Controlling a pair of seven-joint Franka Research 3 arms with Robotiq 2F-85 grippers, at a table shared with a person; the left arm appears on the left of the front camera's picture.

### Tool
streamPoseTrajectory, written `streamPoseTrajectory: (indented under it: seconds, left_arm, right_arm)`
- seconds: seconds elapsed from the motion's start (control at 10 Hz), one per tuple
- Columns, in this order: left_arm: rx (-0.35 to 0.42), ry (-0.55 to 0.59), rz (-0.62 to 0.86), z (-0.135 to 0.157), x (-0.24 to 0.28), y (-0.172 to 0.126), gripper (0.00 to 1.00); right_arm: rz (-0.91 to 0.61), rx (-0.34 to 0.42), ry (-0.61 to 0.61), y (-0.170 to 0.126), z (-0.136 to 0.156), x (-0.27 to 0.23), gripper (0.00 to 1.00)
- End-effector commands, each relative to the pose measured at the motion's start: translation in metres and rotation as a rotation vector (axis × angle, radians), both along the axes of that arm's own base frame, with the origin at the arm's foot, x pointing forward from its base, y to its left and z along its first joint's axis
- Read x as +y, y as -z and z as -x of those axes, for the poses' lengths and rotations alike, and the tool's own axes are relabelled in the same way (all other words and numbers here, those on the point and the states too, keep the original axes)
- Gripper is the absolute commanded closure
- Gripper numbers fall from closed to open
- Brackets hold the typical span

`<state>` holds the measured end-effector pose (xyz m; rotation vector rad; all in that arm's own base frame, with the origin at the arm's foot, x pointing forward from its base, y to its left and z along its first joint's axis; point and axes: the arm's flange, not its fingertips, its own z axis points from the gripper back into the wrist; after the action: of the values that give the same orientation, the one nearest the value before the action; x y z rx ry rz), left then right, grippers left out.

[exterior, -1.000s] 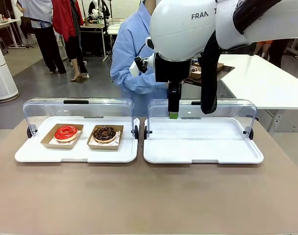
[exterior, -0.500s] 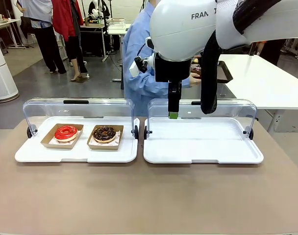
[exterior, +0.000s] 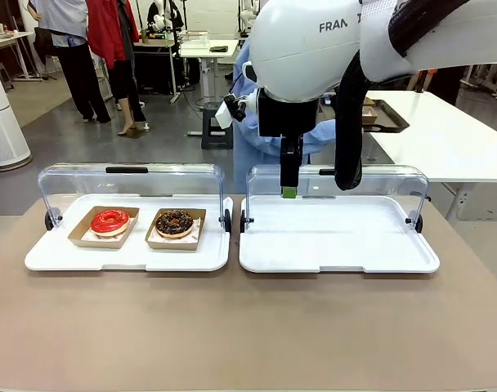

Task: Provide the desired donut to the person.
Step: Place the picked Paper togo box onto the Handle tray extended by the person.

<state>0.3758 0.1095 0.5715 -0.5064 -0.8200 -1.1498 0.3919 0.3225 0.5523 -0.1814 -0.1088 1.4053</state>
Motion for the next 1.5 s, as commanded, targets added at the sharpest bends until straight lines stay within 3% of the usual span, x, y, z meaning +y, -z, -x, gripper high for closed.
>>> streamPoseTrajectory:
  seconds: [0.0, 0.1, 0.2, 0.3, 0.5, 0.7, 0.8, 0.9, 1.1, 1.4]
  left_arm:
    - [-0.002, 0.001, 0.016, 0.0, 0.0, -0.001, 0.0]
    - [-0.002, 0.001, 0.016, 0.0, 0.0, -0.001, 0.0]
    - [-0.002, 0.001, 0.016, 0.0, 0.0, -0.001, 0.0]
    - [-0.002, 0.001, 0.016, 0.0, 0.0, -0.001, 0.0]
    - [-0.002, 0.001, 0.016, 0.0, 0.0, -0.001, 0.0]
    - [-0.002, 0.001, 0.016, 0.0, 0.0, -0.001, 0.0]
    - [-0.002, 0.001, 0.016, 0.0, 0.0, -0.001, 0.0]
    - [-0.002, 0.001, 0.016, 0.0, 0.0, -0.001, 0.0]
    - [-0.002, 0.001, 0.016, 0.0, 0.0, -0.001, 0.0]
    - [-0.002, 0.001, 0.016, 0.0, 0.0, -0.001, 0.0]
  right_arm:
    - [0.002, 0.0, -0.003, -0.001, 0.002, -0.001, 0.0]
    - [0.0, 0.0, 0.0, 0.0, 0.0, 0.0, 0.0]
    - [-0.146, 0.151, -0.135, -0.017, -0.003, -0.058, 0.0]
    - [-0.291, 0.18, -0.153, -0.027, -0.006, -0.106, 0.0]
    - [-0.587, 0.134, -0.164, -0.036, -0.005, -0.197, 0.0]
    - [-0.922, 0.089, -0.183, -0.02, 0.003, -0.294, 0.0]
    - [-1.019, 0.053, -0.163, -0.007, 0.006, -0.335, 0.0]
    - [-1.084, 0.041, -0.161, 0.006, 0.009, -0.366, 0.0]
    - [-1.129, 0.105, -0.061, 0.026, 0.002, -0.405, 0.0]
    - [-1.105, 0.123, -0.072, 0.046, -0.006, -0.426, 0.0]
